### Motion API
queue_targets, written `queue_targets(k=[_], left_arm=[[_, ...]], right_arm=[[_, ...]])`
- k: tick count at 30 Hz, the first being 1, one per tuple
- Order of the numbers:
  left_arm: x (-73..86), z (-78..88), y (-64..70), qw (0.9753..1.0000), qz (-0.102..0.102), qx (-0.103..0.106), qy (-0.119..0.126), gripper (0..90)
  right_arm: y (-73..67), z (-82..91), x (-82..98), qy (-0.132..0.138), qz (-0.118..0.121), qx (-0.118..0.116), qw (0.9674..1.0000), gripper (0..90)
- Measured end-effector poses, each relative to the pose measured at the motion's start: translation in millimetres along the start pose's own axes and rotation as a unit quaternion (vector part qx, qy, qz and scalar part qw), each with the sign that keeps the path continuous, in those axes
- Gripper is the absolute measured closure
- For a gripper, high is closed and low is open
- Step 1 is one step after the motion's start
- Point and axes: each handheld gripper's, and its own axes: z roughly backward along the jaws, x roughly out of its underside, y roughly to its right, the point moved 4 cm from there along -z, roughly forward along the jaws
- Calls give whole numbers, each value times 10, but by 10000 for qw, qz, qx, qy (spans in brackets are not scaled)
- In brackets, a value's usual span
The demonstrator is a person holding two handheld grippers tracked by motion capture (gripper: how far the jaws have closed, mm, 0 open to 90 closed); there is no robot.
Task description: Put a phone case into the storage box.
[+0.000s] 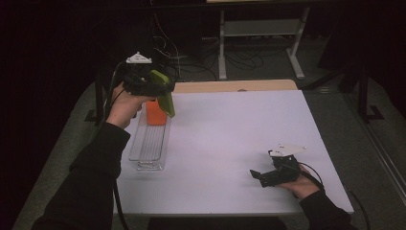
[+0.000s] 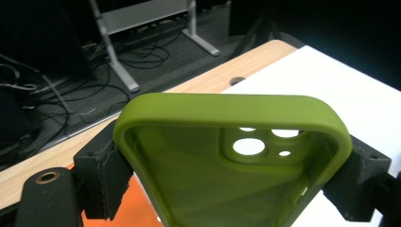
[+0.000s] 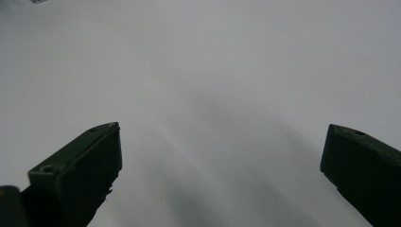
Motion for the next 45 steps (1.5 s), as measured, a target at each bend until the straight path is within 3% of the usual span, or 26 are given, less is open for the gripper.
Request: queue_targets(k=[9, 17, 21, 31, 40, 45], left_arm=[[125, -106, -315, 9979, 231, -551, -234, 153], [362, -242, -479, 9937, 581, -815, -497, 152], [488, -322, -501, 9911, 727, -910, -643, 152], [708, -413, -539, 9861, 849, -1082, -928, 151], [794, -525, -565, 9831, 920, -1212, -1016, 148], [813, -587, -563, 9802, 904, -1394, -1079, 144]], right_arm=[[0, -3, -2, 5, 6, 12, 10000, 0], [3, -9, 0, 6, 38, 26, 10000, 0], [1, -11, 1, -7, 30, 25, 10000, 0], [-3, -13, 0, -5, 43, 12, 10000, 0], [-11, -21, -2, -1, 57, 20, 10000, 0], [-13, -20, -3, 1, 45, 11, 10000, 0]])
